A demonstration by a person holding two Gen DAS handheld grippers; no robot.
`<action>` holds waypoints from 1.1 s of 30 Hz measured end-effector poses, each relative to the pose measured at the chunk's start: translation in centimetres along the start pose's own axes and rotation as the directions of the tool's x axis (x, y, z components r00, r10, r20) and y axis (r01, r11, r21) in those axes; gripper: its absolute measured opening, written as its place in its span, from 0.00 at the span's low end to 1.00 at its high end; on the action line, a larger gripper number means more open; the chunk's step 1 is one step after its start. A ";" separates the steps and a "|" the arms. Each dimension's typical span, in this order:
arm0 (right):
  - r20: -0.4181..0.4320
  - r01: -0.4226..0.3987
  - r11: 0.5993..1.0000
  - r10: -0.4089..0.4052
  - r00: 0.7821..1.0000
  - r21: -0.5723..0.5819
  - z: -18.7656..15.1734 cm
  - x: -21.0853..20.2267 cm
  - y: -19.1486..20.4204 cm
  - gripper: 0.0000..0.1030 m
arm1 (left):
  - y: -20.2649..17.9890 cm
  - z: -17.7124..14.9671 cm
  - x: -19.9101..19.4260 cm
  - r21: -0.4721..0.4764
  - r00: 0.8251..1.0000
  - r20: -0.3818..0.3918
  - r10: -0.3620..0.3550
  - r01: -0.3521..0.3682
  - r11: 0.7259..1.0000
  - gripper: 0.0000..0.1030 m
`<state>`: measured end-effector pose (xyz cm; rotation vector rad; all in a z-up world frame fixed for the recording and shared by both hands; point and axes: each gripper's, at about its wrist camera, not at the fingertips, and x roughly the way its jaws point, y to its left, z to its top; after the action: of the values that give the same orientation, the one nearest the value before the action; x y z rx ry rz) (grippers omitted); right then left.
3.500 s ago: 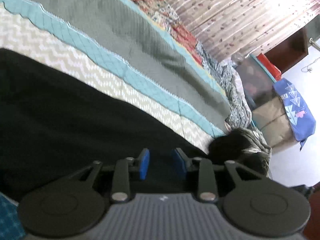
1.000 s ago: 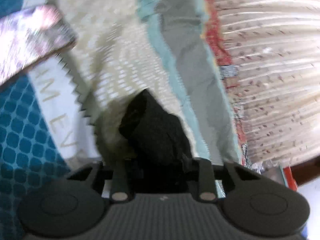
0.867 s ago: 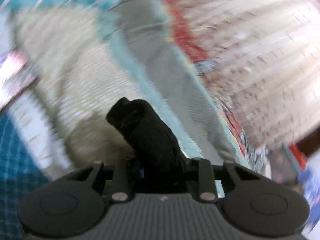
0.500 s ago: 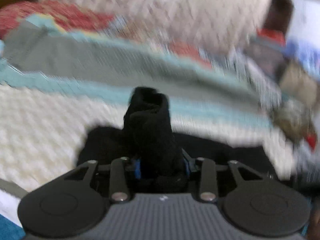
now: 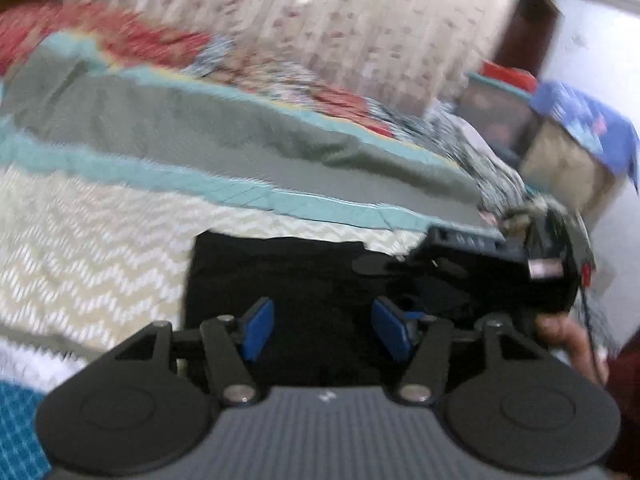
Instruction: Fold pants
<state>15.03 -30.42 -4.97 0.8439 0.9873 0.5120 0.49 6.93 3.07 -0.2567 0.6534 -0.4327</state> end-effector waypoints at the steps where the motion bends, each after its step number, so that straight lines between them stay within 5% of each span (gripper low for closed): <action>1: -0.019 0.014 1.000 -0.015 1.000 -0.014 0.0 0.5 0.0 0.80 | 1.0 0.2 0.3 -0.048 1.000 -0.006 0.003 -0.004 0.999 0.55; 3: -0.059 0.071 0.995 -0.075 0.995 -0.075 -0.5 1.7 0.6 0.70 | 2.7 0.3 1.3 -0.146 0.999 -0.034 0.031 -0.035 0.989 0.55; 4: -0.073 0.108 0.985 -0.118 0.990 -0.133 -0.9 2.2 1.1 0.29 | 3.5 0.5 1.7 -0.178 0.998 -0.042 0.037 -0.044 0.983 0.54; 6: -0.046 0.133 0.967 -0.146 0.988 -0.216 -1.4 1.7 2.3 0.24 | 4.4 0.8 2.3 -0.234 0.998 -0.050 0.037 -0.048 0.971 0.52; 10: 0.119 0.166 0.928 -0.133 0.984 -0.333 -1.5 -1.7 4.6 0.23 | 3.8 1.8 2.7 -0.204 1.000 -0.018 0.023 -0.026 0.979 0.52; 14: 0.015 0.217 0.943 -0.220 0.975 -0.254 -0.7 -0.5 0.9 0.28 | 2.1 3.0 4.4 -0.166 1.000 -0.019 -0.007 0.004 0.986 0.52; 18: 0.074 0.051 0.991 -0.042 0.996 -0.120 0.6 -6.0 -1.7 0.37 | -0.4 4.1 5.9 -0.125 0.998 -0.015 -0.059 0.056 0.991 0.53; 24: 0.305 0.135 0.990 -0.114 0.945 -0.047 2.0 -16.9 -6.6 0.39 | -4.7 5.2 10.2 -0.029 0.986 -0.064 -0.151 0.150 0.988 0.49; 28: 0.370 0.198 0.978 -0.209 0.905 0.069 1.3 -20.2 -11.0 0.39 | -7.6 5.0 14.3 0.008 0.959 -0.150 -0.239 0.243 0.970 0.33; 33: 0.382 0.215 0.961 -0.266 0.885 0.172 0.7 -20.5 -13.2 0.46 | -9.5 3.5 19.9 0.051 0.947 -0.290 -0.138 0.159 0.986 0.24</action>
<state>6.01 -53.14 -4.95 0.8799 0.7312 0.0528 13.96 -10.36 -1.36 -0.1748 0.9033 -0.6451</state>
